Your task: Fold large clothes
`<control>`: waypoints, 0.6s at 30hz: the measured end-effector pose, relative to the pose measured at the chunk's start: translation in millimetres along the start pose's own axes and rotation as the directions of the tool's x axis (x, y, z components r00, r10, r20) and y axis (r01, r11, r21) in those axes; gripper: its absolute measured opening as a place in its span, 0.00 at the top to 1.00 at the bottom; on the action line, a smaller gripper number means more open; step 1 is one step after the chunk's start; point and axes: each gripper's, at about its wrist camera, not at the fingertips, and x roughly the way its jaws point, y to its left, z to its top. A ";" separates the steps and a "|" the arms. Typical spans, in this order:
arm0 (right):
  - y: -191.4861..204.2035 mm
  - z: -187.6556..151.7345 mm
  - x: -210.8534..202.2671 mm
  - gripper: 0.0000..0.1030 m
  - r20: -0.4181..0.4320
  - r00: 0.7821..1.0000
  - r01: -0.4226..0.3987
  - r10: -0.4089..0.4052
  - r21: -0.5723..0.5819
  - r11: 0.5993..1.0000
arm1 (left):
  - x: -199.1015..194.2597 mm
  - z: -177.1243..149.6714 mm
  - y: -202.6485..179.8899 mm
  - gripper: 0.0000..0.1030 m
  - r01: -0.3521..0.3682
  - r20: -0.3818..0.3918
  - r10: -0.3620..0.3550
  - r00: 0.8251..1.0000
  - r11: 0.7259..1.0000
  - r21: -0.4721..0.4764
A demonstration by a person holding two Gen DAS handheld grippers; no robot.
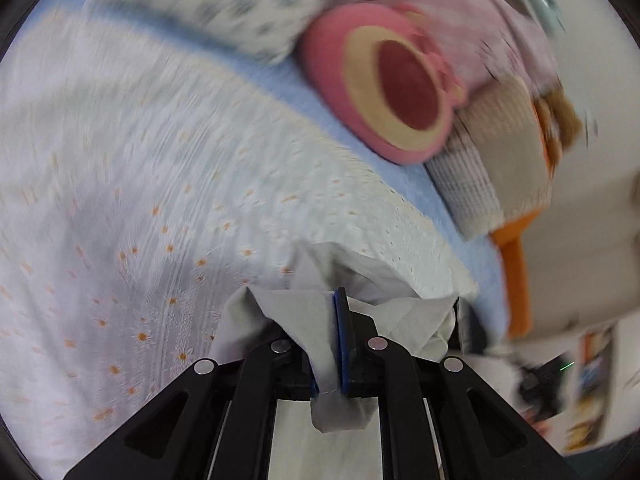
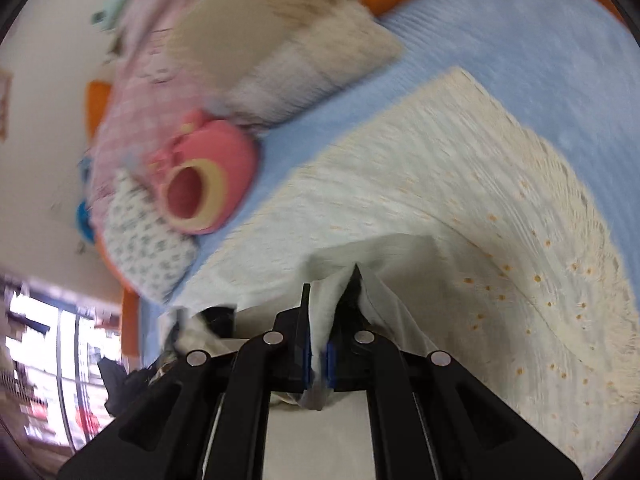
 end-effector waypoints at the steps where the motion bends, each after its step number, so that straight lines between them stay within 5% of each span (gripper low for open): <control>1: -10.8 -1.2 10.0 0.94 -0.008 1.000 0.030 -0.030 0.011 0.999 | 6.9 -2.2 11.0 0.88 -0.006 -0.009 0.006 1.000 1.000 -0.027; 5: -32.2 -13.4 41.9 0.94 -0.018 0.993 0.116 -0.117 -0.034 0.993 | 37.8 -11.7 20.6 0.87 -0.108 -0.056 0.110 0.992 0.993 0.037; 10: -7.8 -20.8 44.5 0.89 0.010 0.979 0.205 -0.205 -0.138 0.969 | 42.7 -20.7 -5.6 0.79 -0.225 -0.029 0.232 0.972 0.962 0.153; 11: 0.8 -21.1 39.3 0.75 0.004 0.977 0.211 -0.214 -0.163 0.964 | 33.9 -22.0 -15.4 0.74 -0.235 0.001 0.239 0.971 0.956 0.175; 12: 6.6 -20.3 33.1 0.37 0.011 0.978 0.209 -0.210 -0.175 0.962 | 26.1 -23.2 -21.4 0.70 -0.230 0.019 0.231 0.973 0.957 0.179; 13: 15.4 -20.9 23.2 0.13 0.032 0.979 0.203 -0.201 -0.191 0.960 | 14.4 -21.9 -24.4 0.62 -0.203 0.039 0.200 0.979 0.963 0.175; 15: 38.6 -21.5 -12.4 0.08 0.120 0.976 0.208 -0.184 -0.236 0.949 | -14.9 -18.1 -30.6 0.49 -0.146 0.087 0.134 0.987 0.978 0.149; 17: 53.3 -22.6 -45.1 0.08 0.164 0.974 0.194 -0.158 -0.239 0.951 | -61.1 -17.8 -39.8 0.20 -0.155 0.197 0.129 0.972 0.980 0.122; 18: 63.8 -25.9 -64.5 0.08 0.194 0.971 0.185 -0.138 -0.252 0.950 | -81.7 -18.0 -47.3 0.18 -0.141 0.244 0.109 0.964 0.983 0.119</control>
